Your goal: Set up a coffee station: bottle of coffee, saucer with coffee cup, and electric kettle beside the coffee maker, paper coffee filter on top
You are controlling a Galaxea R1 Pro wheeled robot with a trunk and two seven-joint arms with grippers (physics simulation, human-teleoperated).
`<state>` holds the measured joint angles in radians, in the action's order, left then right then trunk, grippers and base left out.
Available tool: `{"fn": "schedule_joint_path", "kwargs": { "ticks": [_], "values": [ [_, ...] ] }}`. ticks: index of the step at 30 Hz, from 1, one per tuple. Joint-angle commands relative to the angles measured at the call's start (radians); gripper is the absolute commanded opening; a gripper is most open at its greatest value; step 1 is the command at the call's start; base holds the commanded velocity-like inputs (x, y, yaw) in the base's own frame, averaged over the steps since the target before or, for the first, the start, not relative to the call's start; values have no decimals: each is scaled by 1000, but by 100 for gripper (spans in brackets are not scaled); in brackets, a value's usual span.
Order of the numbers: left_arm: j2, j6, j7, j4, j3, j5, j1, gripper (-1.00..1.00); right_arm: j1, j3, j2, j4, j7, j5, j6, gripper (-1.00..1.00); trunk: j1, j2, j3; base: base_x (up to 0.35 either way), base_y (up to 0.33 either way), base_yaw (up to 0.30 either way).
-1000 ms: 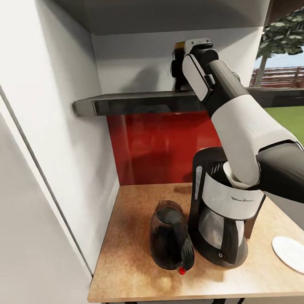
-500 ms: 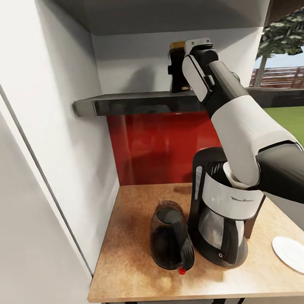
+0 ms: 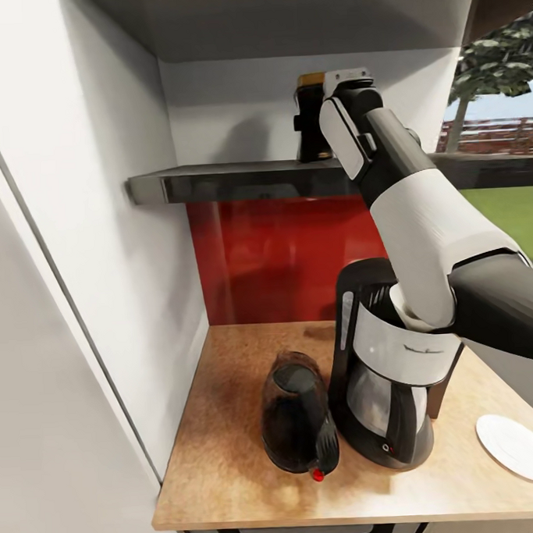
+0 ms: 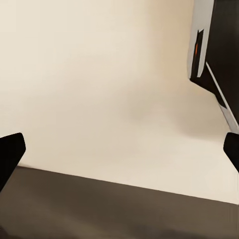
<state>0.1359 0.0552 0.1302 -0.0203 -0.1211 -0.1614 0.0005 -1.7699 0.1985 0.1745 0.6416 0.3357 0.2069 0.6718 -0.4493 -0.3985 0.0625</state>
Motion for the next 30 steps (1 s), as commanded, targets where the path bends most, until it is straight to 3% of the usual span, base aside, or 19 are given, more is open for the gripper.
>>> {"fn": "schedule_joint_path", "kwargs": {
  "ticks": [1,13,30],
  "values": [
    [-1,3,3,1,-8,-11,0,100,0,3,0,-2,9,22,3,-100,-1,-1,2,0,-129,0],
    [-4,3,3,2,-7,-12,-1,100,0,3,0,3,9,22,3,-100,-1,-1,2,0,-255,-10],
    [-3,2,4,1,-9,-11,-1,100,0,3,0,4,11,22,3,-100,-1,-1,-14,-45,-270,-234]
  ]
}}
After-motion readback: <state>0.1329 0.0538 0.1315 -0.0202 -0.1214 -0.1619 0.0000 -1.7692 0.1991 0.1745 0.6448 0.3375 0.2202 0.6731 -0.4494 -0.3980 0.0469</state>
